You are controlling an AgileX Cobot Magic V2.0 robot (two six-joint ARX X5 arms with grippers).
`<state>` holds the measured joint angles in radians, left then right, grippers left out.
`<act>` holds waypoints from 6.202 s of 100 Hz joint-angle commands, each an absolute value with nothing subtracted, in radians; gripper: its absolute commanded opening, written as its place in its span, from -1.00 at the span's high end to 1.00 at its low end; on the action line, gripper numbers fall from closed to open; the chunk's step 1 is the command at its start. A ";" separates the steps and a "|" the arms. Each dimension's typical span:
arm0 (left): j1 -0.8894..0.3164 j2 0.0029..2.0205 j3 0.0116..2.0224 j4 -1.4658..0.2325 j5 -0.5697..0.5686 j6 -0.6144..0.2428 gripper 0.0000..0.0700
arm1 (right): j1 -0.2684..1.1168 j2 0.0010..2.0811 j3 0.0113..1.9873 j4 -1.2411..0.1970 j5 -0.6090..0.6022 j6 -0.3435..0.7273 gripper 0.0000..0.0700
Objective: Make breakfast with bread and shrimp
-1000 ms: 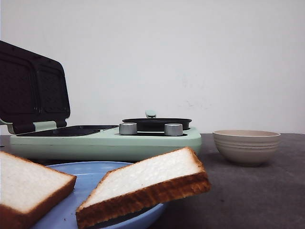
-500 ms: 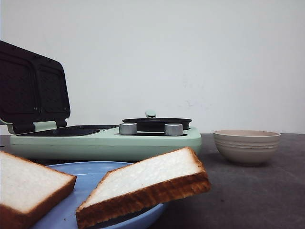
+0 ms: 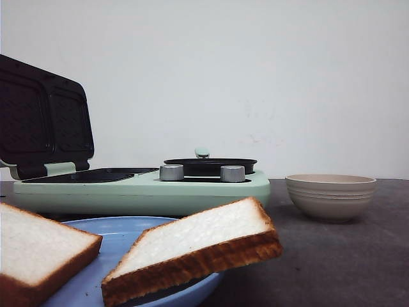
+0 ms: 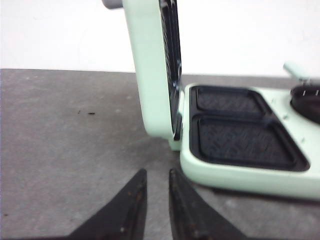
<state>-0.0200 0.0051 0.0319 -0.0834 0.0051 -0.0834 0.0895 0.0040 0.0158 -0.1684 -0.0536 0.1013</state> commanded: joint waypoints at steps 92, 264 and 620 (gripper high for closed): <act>-0.020 0.381 0.390 -0.645 0.498 -0.518 0.77 | 0.090 0.664 0.581 -0.534 -0.344 0.390 1.00; -0.182 0.627 0.356 -0.699 0.493 -0.664 -0.02 | 0.090 0.671 0.581 -0.503 -0.401 0.382 1.00; -0.273 1.457 1.052 0.089 0.013 0.366 0.99 | 0.090 0.671 0.581 -0.514 -0.392 0.352 1.00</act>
<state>-0.2726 1.4117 1.0004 0.0620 0.0277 0.2928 0.0895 0.6682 0.5659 -0.5175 -0.3927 0.3637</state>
